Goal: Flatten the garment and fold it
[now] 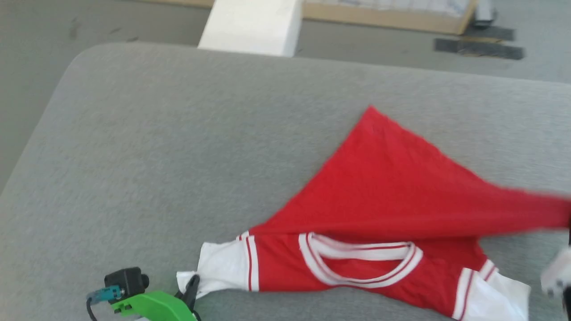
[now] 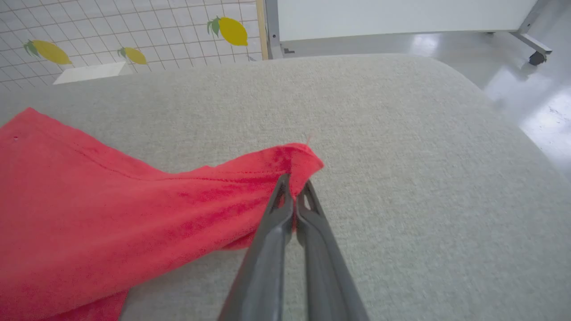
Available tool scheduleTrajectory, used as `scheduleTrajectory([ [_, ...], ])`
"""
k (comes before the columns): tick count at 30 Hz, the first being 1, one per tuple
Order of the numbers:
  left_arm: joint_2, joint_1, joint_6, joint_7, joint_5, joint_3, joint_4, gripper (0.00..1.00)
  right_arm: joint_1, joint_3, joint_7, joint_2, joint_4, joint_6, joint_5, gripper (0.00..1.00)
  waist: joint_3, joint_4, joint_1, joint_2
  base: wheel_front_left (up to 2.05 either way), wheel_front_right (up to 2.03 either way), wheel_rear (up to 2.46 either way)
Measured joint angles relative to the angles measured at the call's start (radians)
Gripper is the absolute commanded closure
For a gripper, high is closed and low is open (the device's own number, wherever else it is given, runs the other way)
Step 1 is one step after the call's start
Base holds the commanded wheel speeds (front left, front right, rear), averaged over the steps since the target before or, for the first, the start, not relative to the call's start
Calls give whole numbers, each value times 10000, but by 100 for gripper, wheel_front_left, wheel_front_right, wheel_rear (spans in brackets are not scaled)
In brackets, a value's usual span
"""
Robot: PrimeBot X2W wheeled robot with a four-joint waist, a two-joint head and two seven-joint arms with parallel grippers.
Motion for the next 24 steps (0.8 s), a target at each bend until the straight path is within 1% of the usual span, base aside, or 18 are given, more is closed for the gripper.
scheduleTrajectory([
  [3,52,174,92,90,-58,50,-98,100,699,-123,1304,79,-255,-2,336,100,-229,-342,0,0,0,0,0],
  [6,165,338,184,182,-63,94,-240,100,1264,-75,2734,96,-222,0,1016,100,-447,-680,0,0,0,0,0],
  [12,257,405,274,341,-65,61,-426,100,1841,-134,4665,79,2,0,1225,100,-760,-1120,0,0,0,0,0],
  [14,259,436,278,357,-65,31,-470,100,1849,-148,5185,38,42,0,1390,100,-837,-1183,0,0,0,0,0],
  [16,259,446,293,399,-65,-2,-510,100,1876,-167,5444,17,-12,0,1542,100,-879,-1207,0,0,0,0,0],
  [17,261,448,305,401,-65,-6,-522,100,1896,-153,5463,15,-58,0,1563,94,-877,-1201,0,0,0,0,0],
  [18,267,448,305,401,-65,-10,-529,100,1917,-104,5446,21,-140,0,1613,62,-869,-1189,0,0,0,0,0],
  [19,268,448,305,403,-65,-17,-533,100,1938,-54,5283,29,-267,-2,1653,15,-859,-1172,0,0,0,0,0],
  [20,268,448,305,418,-65,-25,-531,100,1964,-4,5102,36,-355,-4,1643,0,-852,-1155,0,0,0,0,0],
  [24,267,444,305,424,-65,-94,-514,100,1784,414,3436,81,-932,-4,1436,0,-833,-1033,0,0,0,0,0],
])
